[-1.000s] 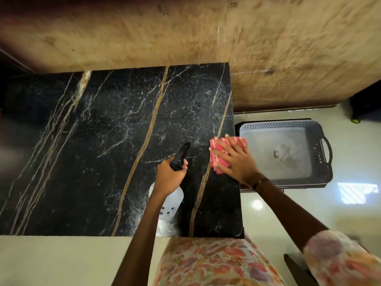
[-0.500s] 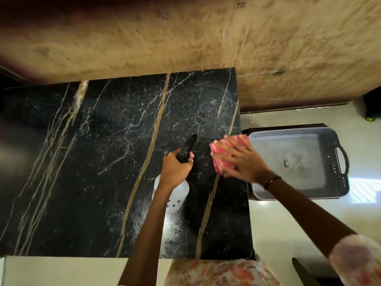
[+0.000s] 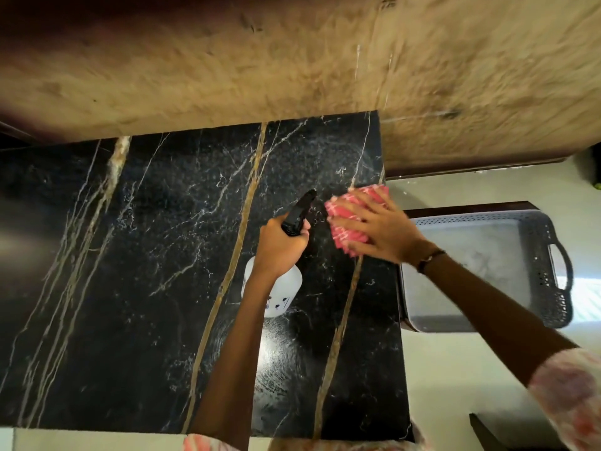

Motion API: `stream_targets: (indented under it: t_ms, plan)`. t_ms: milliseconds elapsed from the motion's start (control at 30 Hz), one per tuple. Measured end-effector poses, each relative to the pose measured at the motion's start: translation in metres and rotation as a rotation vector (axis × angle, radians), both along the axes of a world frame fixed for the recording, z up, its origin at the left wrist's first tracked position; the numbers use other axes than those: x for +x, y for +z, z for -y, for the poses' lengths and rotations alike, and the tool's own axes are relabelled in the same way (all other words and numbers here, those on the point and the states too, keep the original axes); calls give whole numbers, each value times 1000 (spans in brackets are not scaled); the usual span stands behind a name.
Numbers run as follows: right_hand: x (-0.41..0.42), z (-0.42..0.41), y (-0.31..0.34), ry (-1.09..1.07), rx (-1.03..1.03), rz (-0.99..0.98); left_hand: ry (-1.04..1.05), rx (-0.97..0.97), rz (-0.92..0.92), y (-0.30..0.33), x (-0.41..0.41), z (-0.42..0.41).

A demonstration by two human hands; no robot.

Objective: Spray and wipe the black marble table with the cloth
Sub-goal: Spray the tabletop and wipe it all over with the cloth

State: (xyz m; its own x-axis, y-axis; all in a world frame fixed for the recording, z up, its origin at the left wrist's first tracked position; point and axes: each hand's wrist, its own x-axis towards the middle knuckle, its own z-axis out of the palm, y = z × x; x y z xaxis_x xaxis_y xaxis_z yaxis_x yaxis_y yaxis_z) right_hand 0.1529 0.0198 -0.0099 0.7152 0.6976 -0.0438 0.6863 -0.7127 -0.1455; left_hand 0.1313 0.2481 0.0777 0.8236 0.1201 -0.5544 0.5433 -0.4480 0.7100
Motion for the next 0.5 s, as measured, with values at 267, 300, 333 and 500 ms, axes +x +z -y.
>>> stream_targets:
  t_ms: [267, 300, 333, 500]
  plan:
    - [112, -46, 3, -368, -57, -71, -20, 39, 42, -2, 18, -4]
    - [114, -60, 3, -356, -67, -66, -11, 40, 46, -2, 20, -4]
    - [110, -72, 3, -329, -71, -60, 0, 34, 49, -2, 21, -4]
    - [58, -48, 1, -15, -14, -20, 23, -14, 51, -2, 25, -6]
